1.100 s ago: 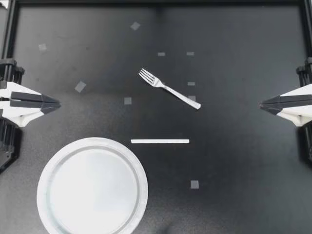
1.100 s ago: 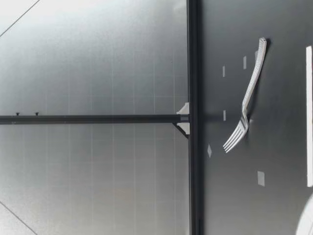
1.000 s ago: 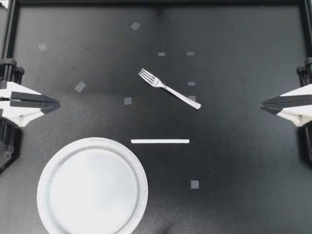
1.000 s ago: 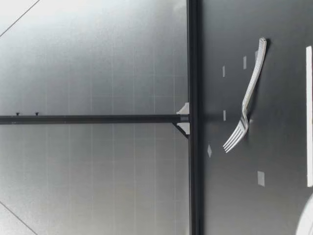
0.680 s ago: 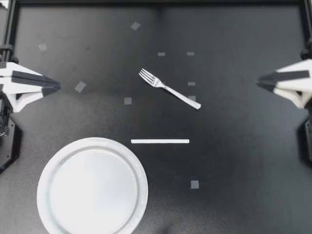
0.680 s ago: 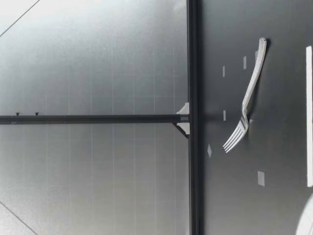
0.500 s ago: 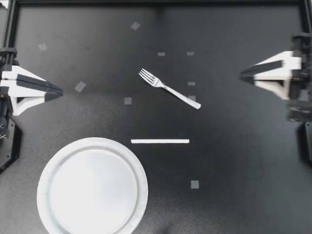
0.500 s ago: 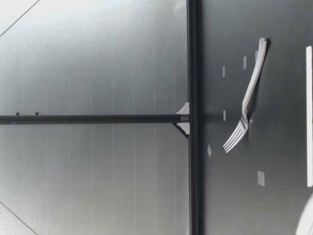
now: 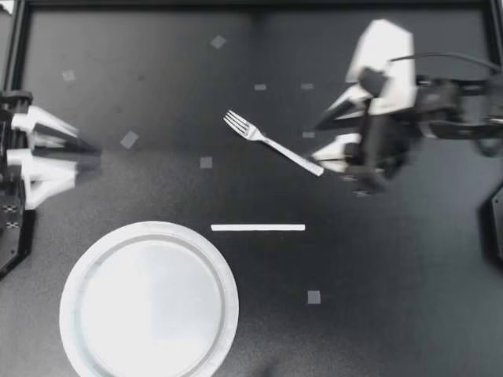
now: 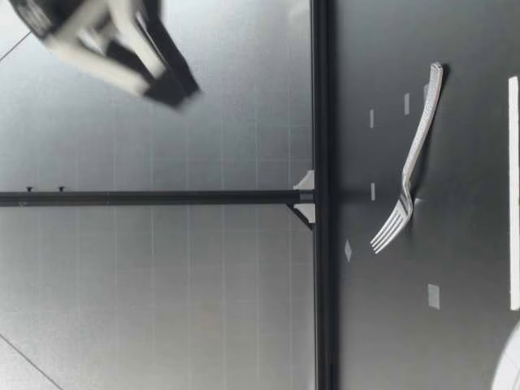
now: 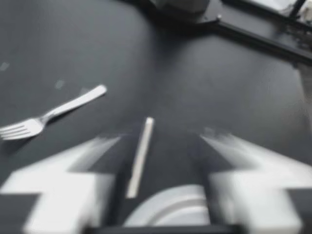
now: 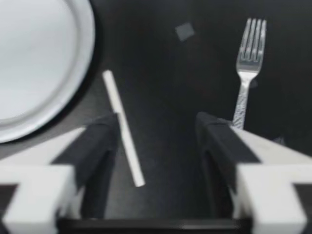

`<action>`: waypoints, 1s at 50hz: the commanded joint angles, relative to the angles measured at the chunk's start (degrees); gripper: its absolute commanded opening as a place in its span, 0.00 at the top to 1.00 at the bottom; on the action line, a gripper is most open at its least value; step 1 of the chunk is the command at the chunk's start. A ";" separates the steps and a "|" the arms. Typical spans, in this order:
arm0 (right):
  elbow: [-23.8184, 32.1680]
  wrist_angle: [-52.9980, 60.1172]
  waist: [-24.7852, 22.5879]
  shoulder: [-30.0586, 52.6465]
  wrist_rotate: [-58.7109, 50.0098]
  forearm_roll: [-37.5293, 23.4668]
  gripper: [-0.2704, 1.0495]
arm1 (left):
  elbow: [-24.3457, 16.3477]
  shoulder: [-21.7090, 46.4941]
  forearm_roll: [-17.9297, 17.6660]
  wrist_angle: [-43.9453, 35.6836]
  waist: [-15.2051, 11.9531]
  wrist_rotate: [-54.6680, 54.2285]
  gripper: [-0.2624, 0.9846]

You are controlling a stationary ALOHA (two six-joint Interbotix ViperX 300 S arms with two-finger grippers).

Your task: Pick up the fork and place it on the plate.

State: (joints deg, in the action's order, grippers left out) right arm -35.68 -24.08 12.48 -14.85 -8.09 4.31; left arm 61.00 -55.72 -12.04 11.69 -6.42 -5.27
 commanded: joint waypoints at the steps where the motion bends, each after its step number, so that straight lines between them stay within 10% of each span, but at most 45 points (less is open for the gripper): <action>1: 3.96 -1.05 0.97 4.57 0.00 -0.09 0.37 | 0.26 0.26 -0.09 -1.67 -0.09 0.18 0.20; 22: 20.57 -16.96 5.10 25.40 4.75 -1.67 0.38 | 3.69 0.26 -0.09 -5.71 -0.09 0.35 0.25; 50: 22.68 -15.56 7.29 31.20 6.42 -1.76 0.39 | 5.01 0.09 -0.35 -6.50 0.00 0.26 0.25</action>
State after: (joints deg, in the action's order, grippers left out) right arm -14.41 -40.25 19.25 17.23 -1.76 2.64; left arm 66.45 -55.81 -12.22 5.80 -6.42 -5.01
